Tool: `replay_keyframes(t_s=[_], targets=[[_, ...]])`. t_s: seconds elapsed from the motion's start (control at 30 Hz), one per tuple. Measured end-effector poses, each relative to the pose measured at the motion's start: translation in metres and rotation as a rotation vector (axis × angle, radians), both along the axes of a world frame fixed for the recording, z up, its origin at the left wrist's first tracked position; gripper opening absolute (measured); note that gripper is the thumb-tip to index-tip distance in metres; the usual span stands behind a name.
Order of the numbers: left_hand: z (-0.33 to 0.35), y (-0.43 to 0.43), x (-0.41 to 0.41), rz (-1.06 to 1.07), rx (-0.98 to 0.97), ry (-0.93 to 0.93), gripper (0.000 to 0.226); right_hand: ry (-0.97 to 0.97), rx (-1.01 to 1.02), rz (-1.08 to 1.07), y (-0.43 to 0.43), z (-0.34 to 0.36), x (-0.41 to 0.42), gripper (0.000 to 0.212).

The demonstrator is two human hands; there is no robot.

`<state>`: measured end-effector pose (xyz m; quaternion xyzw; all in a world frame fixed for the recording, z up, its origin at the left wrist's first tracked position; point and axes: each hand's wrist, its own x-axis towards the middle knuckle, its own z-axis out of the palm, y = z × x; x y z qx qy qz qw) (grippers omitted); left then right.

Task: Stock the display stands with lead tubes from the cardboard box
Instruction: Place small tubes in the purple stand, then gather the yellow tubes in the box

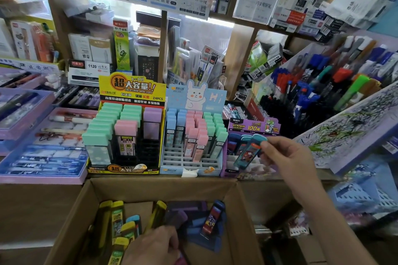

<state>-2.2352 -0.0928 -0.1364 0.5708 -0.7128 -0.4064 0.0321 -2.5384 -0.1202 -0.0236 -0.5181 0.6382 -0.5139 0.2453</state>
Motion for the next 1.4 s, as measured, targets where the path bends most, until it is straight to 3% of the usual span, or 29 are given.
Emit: replay_keyframes(t_s=[0.27,0.43,0.7,0.87,1.17,1.27,1.4], targets=[[0.014,0.002,0.000,-0.026,-0.024,0.065,0.019,0.158,-0.108,-0.103,-0.023,0.000,-0.017,0.014],[0.024,0.004,-0.002,-0.027,-0.006,0.001,0.011,0.142,-0.113,-0.111,-0.031,-0.007,-0.018,0.016],[0.020,0.002,-0.003,-0.040,0.009,-0.043,0.019,0.218,-0.082,-0.058,-0.034,-0.015,-0.015,0.022],[0.021,-0.001,-0.005,-0.014,0.030,-0.056,0.019,0.274,-0.014,-0.063,-0.039,-0.026,-0.014,0.008],[0.011,0.002,-0.005,0.068,0.033,-0.069,0.016,0.358,-0.031,-0.176,-0.022,-0.033,0.004,0.021],[0.008,0.002,-0.004,0.087,0.025,-0.071,0.016,0.302,-0.028,-0.106,-0.005,-0.034,0.030,0.017],[0.010,0.002,0.000,0.065,0.009,-0.070,0.014,0.253,0.138,0.069,0.013,-0.052,0.069,0.016]])
